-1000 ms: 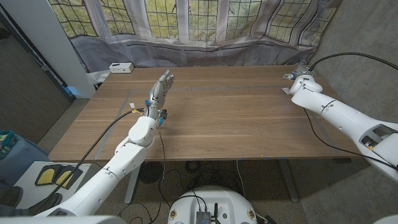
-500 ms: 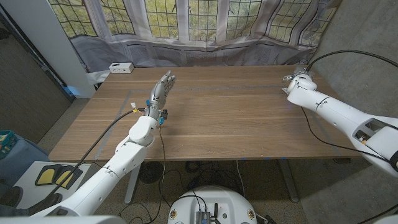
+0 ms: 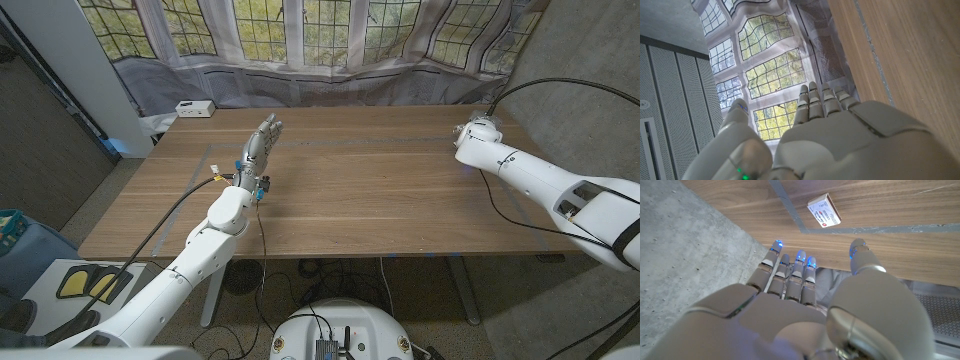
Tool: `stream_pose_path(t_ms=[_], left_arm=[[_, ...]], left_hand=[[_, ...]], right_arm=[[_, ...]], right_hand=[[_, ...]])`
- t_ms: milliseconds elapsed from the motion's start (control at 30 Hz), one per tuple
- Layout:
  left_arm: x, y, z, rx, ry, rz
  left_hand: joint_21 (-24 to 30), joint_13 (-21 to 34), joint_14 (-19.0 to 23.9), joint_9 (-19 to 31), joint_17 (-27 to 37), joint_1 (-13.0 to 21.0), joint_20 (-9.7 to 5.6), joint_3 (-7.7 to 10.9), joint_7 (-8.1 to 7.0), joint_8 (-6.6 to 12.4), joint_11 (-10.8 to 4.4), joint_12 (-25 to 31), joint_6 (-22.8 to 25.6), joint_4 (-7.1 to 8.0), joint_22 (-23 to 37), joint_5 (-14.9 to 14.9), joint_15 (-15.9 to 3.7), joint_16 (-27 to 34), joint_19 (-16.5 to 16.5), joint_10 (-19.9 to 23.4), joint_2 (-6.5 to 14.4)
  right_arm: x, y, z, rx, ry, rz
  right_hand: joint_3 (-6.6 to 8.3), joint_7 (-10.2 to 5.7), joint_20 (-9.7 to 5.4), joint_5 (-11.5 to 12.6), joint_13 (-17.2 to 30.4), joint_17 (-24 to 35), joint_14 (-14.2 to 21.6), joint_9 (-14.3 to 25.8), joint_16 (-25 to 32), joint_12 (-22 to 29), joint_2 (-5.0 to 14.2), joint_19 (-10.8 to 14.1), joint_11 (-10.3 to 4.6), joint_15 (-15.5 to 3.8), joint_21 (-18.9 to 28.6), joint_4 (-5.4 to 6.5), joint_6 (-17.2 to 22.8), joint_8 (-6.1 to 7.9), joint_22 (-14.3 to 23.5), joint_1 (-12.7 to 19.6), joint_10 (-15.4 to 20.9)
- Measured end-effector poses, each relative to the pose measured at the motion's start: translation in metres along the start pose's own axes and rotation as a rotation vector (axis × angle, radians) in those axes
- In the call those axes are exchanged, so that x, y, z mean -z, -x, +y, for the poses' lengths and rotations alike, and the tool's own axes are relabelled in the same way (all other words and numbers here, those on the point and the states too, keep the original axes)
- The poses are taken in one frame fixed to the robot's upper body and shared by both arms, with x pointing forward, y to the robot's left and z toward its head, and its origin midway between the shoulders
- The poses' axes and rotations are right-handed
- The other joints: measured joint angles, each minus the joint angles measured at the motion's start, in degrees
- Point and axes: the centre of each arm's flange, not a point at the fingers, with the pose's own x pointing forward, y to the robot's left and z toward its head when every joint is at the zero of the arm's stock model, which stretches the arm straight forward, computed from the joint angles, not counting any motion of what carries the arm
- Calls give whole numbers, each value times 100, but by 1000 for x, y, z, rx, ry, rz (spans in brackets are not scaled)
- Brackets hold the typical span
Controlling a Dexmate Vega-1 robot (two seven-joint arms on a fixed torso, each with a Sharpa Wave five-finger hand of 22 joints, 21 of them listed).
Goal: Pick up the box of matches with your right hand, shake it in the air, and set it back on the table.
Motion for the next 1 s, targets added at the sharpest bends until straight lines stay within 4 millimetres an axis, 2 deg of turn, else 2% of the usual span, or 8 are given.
stream_pose_path(t_ms=[333,867,1000], left_arm=[[-1,0,0,9,-5,-3],[-4,1,-2,12,-15,-5],[-4,2,-2,6,-19,-2]], left_hand=[[0,0,-22,0,0,0,29,0,-22,0,8,-41,-23,0,0,0,22,0,-29,-8,0],[0,-1,-22,0,0,0,19,0,-22,1,9,-43,-23,0,0,0,23,0,-39,-7,0],[0,-1,-21,0,0,0,19,0,-22,1,9,-43,-22,0,0,0,23,0,-39,-7,0]], right_arm=[[-3,-8,3,-36,-8,3],[-8,-21,9,-69,-33,-11],[-2,-28,8,-79,-40,8]], right_hand=[[-23,-22,0,12,0,0,40,0,0,0,-63,0,2,0,0,-24,22,0,0,63,1],[-23,-72,0,23,0,1,112,0,45,0,-30,-1,-41,-31,0,-24,71,0,0,93,81],[-23,-70,0,23,0,1,174,0,45,0,-30,-1,-41,-31,0,-24,72,0,0,93,81]])
